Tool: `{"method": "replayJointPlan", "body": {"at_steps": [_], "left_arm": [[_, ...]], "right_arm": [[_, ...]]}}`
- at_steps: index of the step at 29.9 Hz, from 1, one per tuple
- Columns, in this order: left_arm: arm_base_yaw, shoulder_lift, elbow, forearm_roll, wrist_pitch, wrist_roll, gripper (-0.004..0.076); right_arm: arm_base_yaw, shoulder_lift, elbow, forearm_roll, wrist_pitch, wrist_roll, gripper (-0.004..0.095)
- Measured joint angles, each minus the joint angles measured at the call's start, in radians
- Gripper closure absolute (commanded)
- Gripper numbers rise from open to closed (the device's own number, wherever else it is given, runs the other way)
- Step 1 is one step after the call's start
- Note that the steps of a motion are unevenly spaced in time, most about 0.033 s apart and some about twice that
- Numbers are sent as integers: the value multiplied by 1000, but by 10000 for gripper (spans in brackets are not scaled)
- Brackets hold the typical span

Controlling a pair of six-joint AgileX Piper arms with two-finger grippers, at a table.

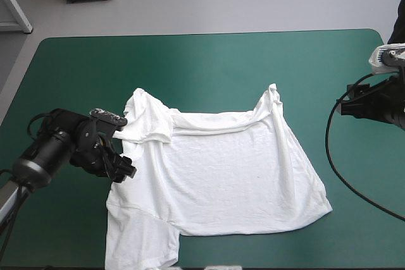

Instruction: Fold the cloth

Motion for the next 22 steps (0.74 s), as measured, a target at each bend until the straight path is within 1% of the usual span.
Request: {"method": "replayJointPlan", "body": {"at_steps": [3,8,12,14,15,16,17,20,22], "left_arm": [[0,71,19,1,-54,-3,138],[14,197,20,-3,-145,-3,138],[57,291,20,-4,-184,-3,139],[75,330,16,-25,-192,11,153],[80,336,14,-33,-191,21,176],[83,343,11,-44,-189,30,216],[84,350,9,-58,-189,37,273],[88,359,4,-104,-177,50,513],[88,361,4,-122,-185,49,709]], "right_arm": [[38,-1,0,-29,2,8,300],[138,-1,2,-92,26,36,300],[185,-1,6,-134,35,58,300],[199,-1,8,-148,38,69,300],[204,-1,9,-152,38,73,300],[205,-1,9,-158,38,75,300],[206,-1,9,-162,38,82,300],[206,-1,9,-183,38,82,300],[206,0,9,-192,38,82,301]]}}
